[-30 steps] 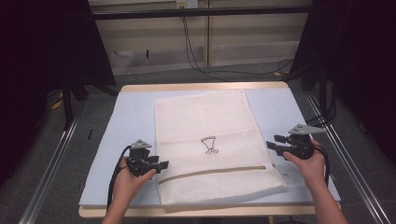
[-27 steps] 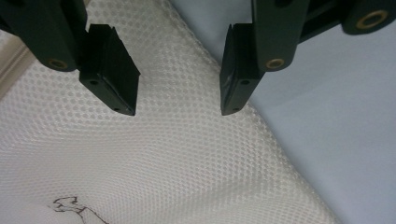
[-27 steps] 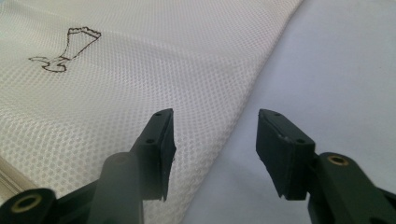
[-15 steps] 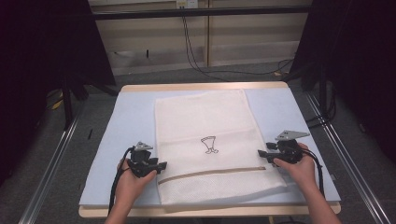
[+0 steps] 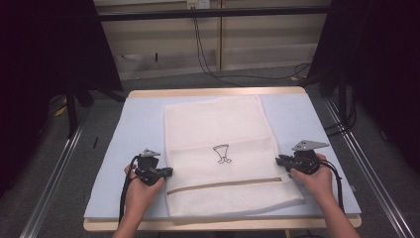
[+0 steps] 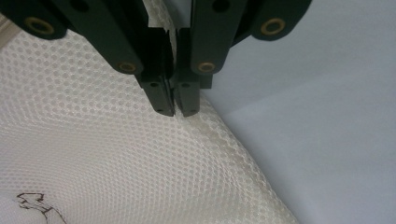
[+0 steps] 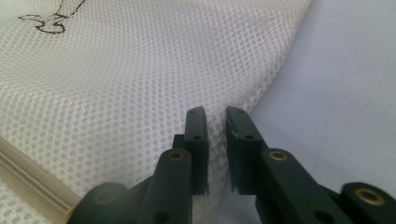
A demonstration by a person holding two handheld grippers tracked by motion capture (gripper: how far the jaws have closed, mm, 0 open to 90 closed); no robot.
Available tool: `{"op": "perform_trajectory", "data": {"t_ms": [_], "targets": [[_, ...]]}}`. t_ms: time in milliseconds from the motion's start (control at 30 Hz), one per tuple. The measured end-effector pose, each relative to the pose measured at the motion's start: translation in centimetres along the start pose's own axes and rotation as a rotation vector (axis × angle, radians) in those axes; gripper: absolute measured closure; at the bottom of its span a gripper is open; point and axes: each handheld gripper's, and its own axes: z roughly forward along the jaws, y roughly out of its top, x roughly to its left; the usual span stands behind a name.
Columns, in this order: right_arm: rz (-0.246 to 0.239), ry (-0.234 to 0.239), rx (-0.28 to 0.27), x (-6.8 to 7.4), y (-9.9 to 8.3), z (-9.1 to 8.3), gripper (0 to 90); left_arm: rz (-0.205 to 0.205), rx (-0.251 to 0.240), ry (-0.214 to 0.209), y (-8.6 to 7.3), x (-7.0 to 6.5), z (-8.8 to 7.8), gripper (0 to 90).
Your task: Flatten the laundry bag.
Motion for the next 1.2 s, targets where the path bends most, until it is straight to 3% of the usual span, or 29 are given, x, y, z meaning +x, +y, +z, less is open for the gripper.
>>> {"op": "perform_trajectory", "data": {"t_ms": [33,167,300,400,733,1200], "targets": [[0.001,-0.005,0.000,0.1,0.0,-0.1,80.9,0.015,0.000,0.012,0.1,0.2,0.0,87.0],[0.014,0.005,0.002,0.3,0.0,-0.2,82.8,0.002,-0.004,0.015,0.7,0.8,0.4,87.1],[0.033,0.010,-0.003,0.5,0.0,-0.3,83.1,0.018,-0.006,0.038,1.5,1.3,0.7,87.1],[0.049,0.014,-0.008,0.8,-0.1,-0.4,83.0,0.000,-0.007,0.042,1.8,1.8,0.9,87.1],[0.049,0.027,-0.015,1.5,-0.1,-0.4,83.4,-0.012,-0.013,0.065,2.0,2.5,0.4,87.1],[0.016,0.035,-0.020,2.8,0.4,0.4,83.7,-0.020,0.020,0.092,1.9,3.4,-0.4,87.1]]}}
